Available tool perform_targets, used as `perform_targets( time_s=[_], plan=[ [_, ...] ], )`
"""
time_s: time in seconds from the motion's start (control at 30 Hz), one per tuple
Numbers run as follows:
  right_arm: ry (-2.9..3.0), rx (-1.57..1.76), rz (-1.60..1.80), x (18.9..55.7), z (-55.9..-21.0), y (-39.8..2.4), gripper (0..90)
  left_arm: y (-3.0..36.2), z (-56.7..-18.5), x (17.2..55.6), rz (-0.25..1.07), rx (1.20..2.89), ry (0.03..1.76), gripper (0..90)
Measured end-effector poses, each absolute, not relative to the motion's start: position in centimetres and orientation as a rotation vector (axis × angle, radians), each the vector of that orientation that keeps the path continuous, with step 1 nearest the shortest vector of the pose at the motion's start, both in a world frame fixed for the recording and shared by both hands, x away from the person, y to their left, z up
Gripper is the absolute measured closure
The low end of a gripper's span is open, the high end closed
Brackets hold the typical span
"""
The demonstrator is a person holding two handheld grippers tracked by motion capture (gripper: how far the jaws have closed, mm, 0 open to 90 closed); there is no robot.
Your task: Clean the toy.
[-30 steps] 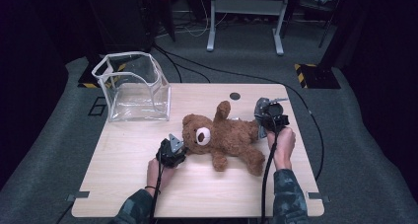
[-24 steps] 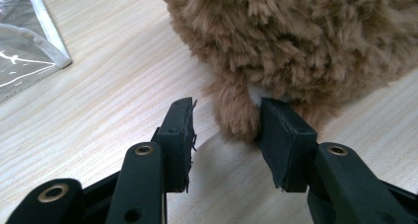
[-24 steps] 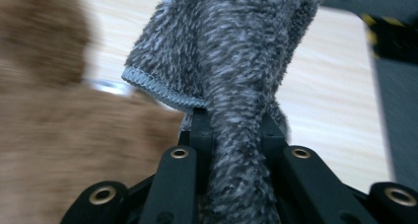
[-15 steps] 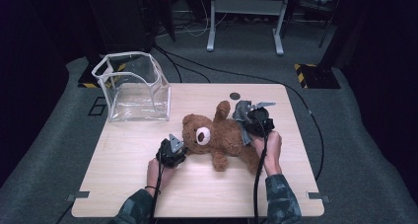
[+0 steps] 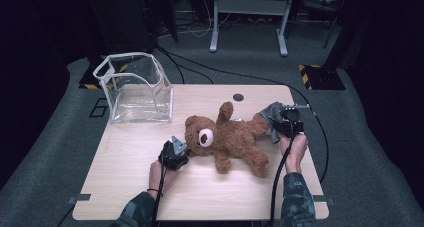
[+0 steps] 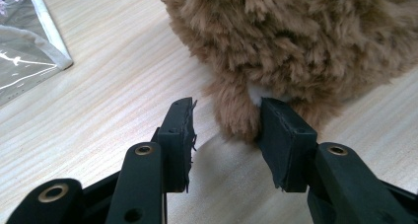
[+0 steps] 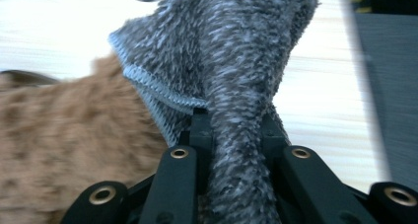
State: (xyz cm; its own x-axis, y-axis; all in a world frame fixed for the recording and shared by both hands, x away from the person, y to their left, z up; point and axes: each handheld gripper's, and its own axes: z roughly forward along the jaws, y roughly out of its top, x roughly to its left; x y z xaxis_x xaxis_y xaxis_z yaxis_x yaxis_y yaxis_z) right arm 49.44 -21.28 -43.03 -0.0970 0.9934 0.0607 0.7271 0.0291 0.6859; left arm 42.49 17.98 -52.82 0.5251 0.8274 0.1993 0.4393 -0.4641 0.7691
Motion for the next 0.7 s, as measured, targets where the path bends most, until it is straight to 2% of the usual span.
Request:
perform_targets(
  time_s=[0.27, 0.43, 0.7],
  plan=[
    [2.039, 1.738, 0.642, 49.7, -45.7, -20.3, 76.2, 18.0, -52.9, 42.5, 0.752, 2.096, 1.025, 56.7],
    [2.005, 1.776, 0.7, 48.1, -44.9, -21.3, 76.2, 18.0, -52.8, 42.5, 0.749, 2.097, 1.024, 56.7],
    [2.111, 1.713, 0.726, 46.0, -44.2, -19.8, 76.1, 18.0, -52.8, 42.5, 0.751, 2.1, 1.025, 56.7]
  ],
)
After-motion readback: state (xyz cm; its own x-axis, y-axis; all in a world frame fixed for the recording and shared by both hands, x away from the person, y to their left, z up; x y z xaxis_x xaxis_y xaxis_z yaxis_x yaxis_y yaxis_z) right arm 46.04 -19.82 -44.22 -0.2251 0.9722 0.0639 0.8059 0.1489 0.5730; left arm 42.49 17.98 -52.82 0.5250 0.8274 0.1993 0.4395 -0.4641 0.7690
